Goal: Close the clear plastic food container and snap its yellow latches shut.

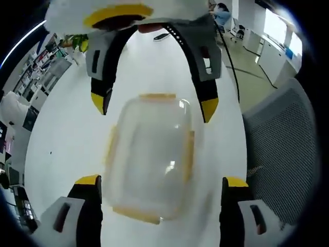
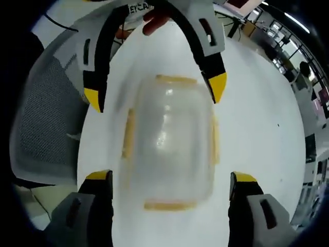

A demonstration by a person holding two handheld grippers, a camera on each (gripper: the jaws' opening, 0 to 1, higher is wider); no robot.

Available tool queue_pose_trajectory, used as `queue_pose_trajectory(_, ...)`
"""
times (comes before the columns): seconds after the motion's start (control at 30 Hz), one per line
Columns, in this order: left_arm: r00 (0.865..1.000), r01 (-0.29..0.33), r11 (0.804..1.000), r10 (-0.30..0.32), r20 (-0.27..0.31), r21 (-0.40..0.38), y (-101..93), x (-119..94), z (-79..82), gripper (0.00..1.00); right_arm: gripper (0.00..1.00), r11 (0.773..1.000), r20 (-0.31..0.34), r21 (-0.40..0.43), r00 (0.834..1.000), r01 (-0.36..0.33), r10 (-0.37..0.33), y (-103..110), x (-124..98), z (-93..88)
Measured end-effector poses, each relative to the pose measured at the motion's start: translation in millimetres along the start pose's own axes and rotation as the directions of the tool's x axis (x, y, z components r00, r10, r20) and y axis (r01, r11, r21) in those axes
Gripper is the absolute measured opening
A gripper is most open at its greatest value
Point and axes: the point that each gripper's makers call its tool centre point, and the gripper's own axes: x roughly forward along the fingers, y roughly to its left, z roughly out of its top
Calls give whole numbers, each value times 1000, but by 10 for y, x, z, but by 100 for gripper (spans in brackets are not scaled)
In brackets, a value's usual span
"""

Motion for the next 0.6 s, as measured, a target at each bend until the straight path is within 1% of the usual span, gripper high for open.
queue_pose_trajectory(0.2, 999, 8, 1000, -8, -34, 4, 86, 39, -94, 91, 89, 1000, -26, -21, 1000, 3, -4, 18, 35, -90)
queue_pose_trajectory(0.4, 997, 24, 999, -22, -70, 26, 95, 115, -176, 90, 88, 1000, -38, -16, 999, 0, -1, 15, 73, -165)
queue_pose_trajectory(0.6, 996, 37, 999, -34, -77, 33, 92, 177, -165, 88, 86, 1000, -46, -8, 999, -3, 3, 25, 96, -191)
